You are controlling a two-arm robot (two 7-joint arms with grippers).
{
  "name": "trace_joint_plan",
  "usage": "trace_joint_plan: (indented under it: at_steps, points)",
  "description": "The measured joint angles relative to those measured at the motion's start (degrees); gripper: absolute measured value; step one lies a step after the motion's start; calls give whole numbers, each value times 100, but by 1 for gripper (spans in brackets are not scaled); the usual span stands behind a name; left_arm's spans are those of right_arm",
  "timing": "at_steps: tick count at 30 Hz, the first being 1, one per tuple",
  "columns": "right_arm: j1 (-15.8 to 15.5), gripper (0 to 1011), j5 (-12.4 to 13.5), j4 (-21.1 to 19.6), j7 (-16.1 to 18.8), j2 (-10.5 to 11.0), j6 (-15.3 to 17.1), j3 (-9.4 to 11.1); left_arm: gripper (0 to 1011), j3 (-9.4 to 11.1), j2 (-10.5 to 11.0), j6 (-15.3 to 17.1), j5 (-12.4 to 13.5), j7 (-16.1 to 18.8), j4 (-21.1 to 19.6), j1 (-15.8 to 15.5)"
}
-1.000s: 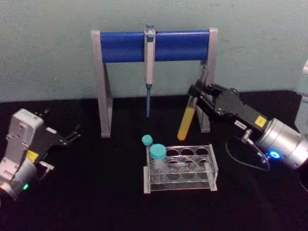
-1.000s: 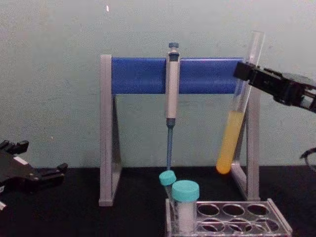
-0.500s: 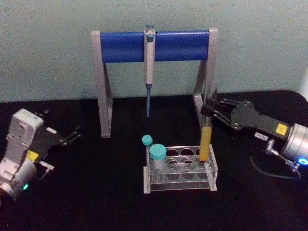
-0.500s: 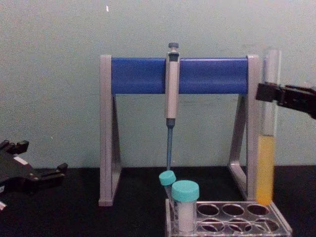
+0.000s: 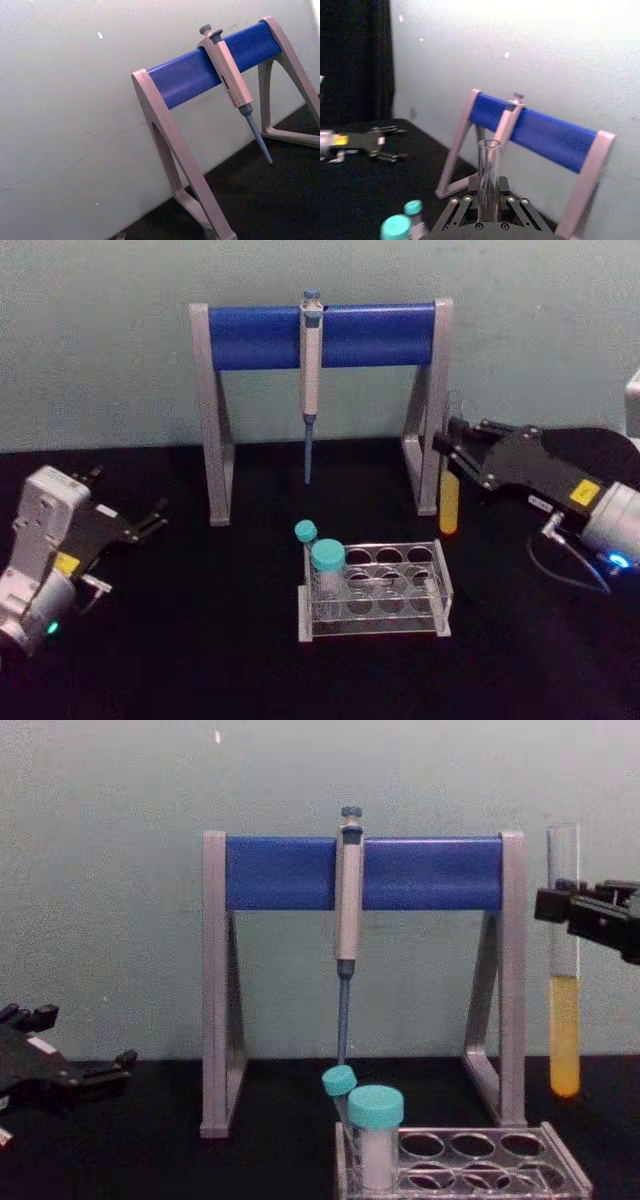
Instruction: Pick up the test tube from the test tube rack, shake it, then place it back into the test tube rack.
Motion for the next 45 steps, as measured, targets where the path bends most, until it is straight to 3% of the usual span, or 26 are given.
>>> trace_joint_plan:
  at_steps: [3,9,14,21,27,29,36,42,45]
  points:
    - [73,229,-186,153,-144,-191,-140,-12,1001,0,0,0,0,0,0,0]
    - [227,229,-271,432,-147,-517,-335,-49,1001,0,0,0,0,0,0,0]
    - [405,229,-77,734,232,-811,-446,-103,1001,0,0,0,0,0,0,0]
    - [578,229,394,956,898,-942,-290,-235,1001,0,0,0,0,0,0,0]
    - [580,229,728,897,1275,-774,-63,-317,1001,0,0,0,0,0,0,0]
    - [508,229,881,754,1376,-602,104,-323,1001,0,0,0,0,0,0,0]
    - [281,229,1028,375,1226,-149,442,-240,1001,0,0,0,1,0,0,0]
    - [157,229,870,181,885,114,460,-206,1001,0,0,0,0,0,0,0]
    - [85,229,527,74,497,185,360,-189,1001,0,0,0,0,0,0,0]
